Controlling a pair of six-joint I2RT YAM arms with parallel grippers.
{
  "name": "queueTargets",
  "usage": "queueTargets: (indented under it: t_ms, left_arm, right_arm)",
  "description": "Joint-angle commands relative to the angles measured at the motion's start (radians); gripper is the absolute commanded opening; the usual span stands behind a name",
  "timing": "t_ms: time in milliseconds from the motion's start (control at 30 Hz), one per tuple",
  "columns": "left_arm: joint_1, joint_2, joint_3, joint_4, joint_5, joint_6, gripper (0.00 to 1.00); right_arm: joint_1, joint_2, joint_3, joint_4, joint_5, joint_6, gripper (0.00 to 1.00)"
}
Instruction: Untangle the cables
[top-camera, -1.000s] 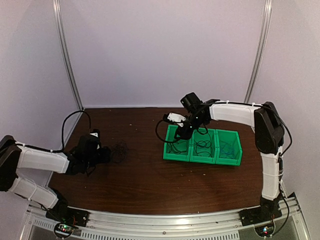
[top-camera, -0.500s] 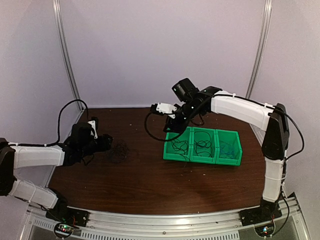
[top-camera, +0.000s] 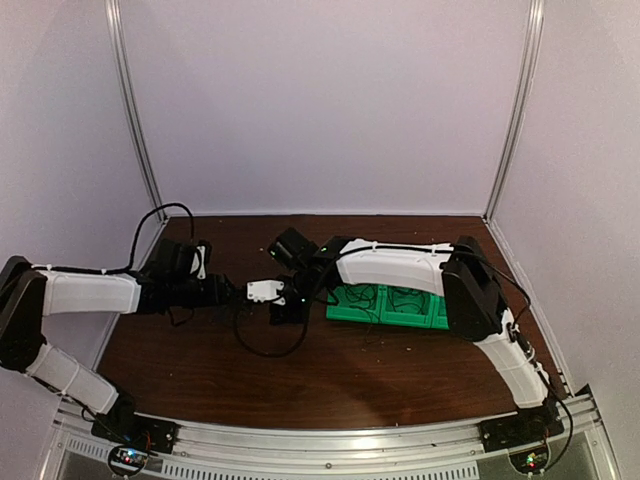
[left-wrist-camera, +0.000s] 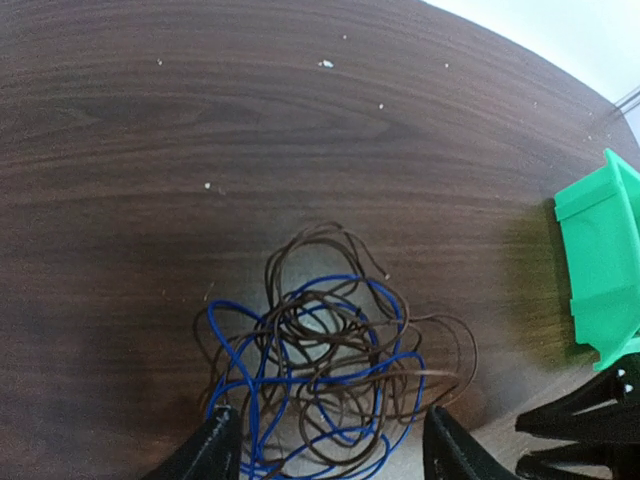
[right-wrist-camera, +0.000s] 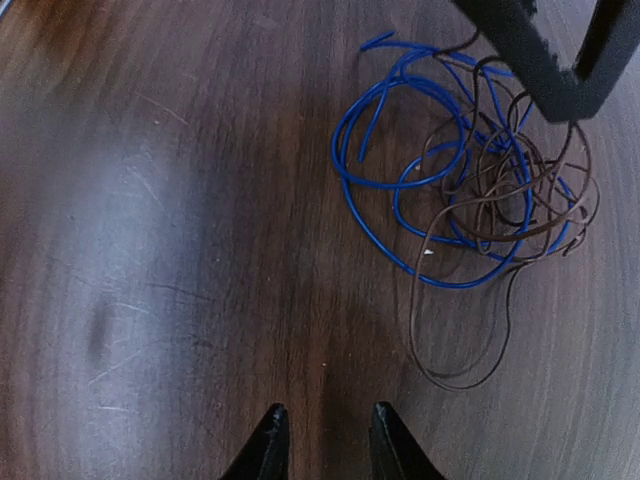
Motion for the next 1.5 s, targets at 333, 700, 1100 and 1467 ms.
queueTargets:
  t_ms: [333, 700, 1100, 1467]
  left_arm:
    - [0.010, -0.206, 0.034, -0.329, 0.255, 0.078, 0.72]
    - [0.008, -0.242, 0.168, -0.498, 0.121, 0.145, 0.70]
    - [0.008, -0.243, 0.174, -0.502, 0.122, 0.138, 0.70]
    - [0.008, -0.221, 0.171, -0.475, 0.132, 0.137, 0.70]
  right_arm:
    - [-0.025, -0.418, -0.471, 0.063, 0.050, 0.010, 0.34]
    - [-0.067, -0.574, -0.679, -0.179, 0.097, -0.268, 0.40]
    - [-0.069, -0.464, -0.636, -0.248, 0.313, -0.378, 0.42]
    - [-0.076, -0.502, -0.578, -0.202, 0.285, -0.348, 0.00]
